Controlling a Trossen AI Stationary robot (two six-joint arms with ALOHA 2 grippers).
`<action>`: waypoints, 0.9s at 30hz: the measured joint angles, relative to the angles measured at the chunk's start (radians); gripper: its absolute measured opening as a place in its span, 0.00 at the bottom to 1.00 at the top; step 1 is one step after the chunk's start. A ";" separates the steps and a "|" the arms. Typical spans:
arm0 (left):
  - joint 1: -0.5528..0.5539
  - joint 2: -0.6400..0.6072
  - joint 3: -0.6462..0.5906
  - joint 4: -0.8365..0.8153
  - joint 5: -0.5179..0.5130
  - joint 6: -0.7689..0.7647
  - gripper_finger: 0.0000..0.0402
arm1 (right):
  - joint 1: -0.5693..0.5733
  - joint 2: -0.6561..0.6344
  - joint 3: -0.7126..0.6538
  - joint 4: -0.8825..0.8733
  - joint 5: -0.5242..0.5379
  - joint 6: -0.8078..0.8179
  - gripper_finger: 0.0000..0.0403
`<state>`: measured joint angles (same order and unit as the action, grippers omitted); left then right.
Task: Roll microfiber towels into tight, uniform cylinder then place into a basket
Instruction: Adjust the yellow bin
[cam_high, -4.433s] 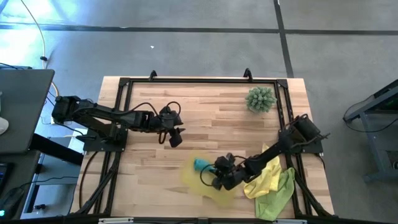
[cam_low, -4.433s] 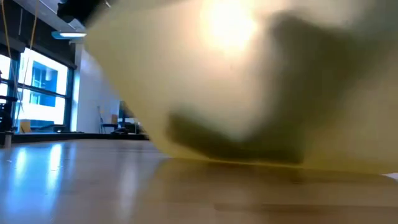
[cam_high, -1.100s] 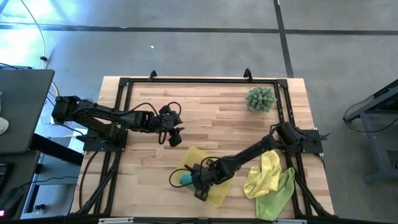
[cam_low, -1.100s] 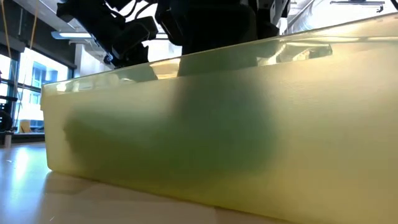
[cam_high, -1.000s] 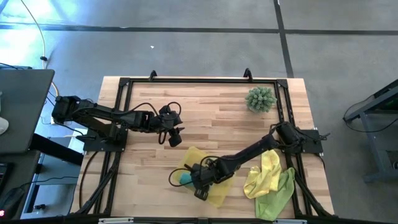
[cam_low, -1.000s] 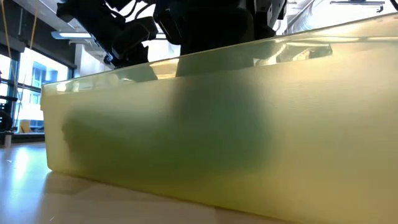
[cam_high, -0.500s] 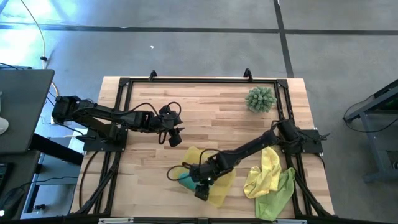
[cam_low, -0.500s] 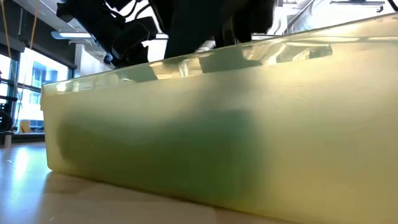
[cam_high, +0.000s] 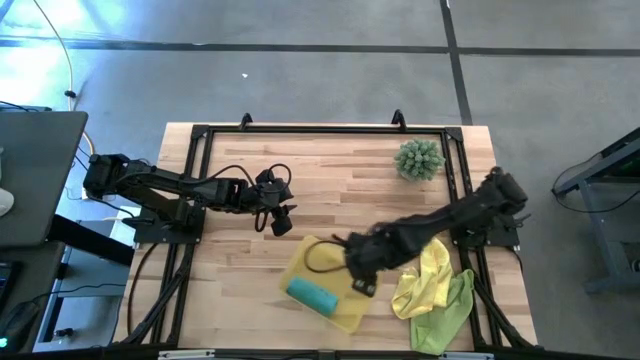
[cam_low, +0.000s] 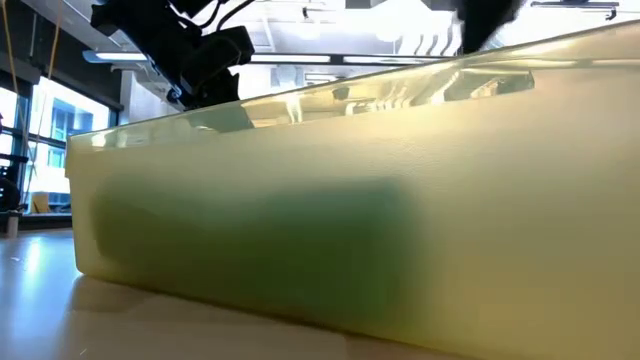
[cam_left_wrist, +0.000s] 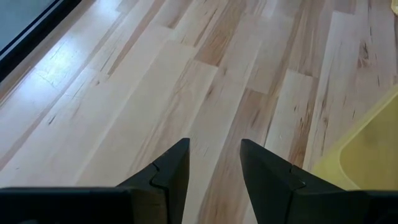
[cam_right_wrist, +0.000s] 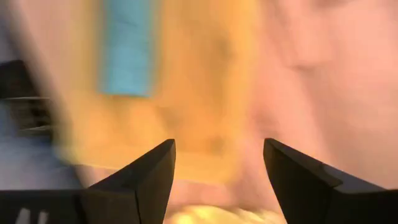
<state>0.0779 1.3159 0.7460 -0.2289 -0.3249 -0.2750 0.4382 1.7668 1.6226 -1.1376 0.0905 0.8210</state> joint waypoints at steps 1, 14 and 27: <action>0.000 0.000 0.000 0.001 0.000 -0.002 0.33 | 0.021 -0.012 0.000 -0.066 0.069 0.035 0.59; 0.009 0.052 0.001 0.042 -0.005 0.013 0.33 | 0.123 -0.194 -0.403 -0.292 0.053 0.450 0.59; 0.040 0.318 0.000 0.309 0.300 0.034 0.33 | 0.070 -0.394 -0.925 0.720 0.029 0.497 0.59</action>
<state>0.1176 1.6342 0.7460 0.0799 -0.0246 -0.2409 0.5077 1.3726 0.6973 -0.4180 0.1192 1.3177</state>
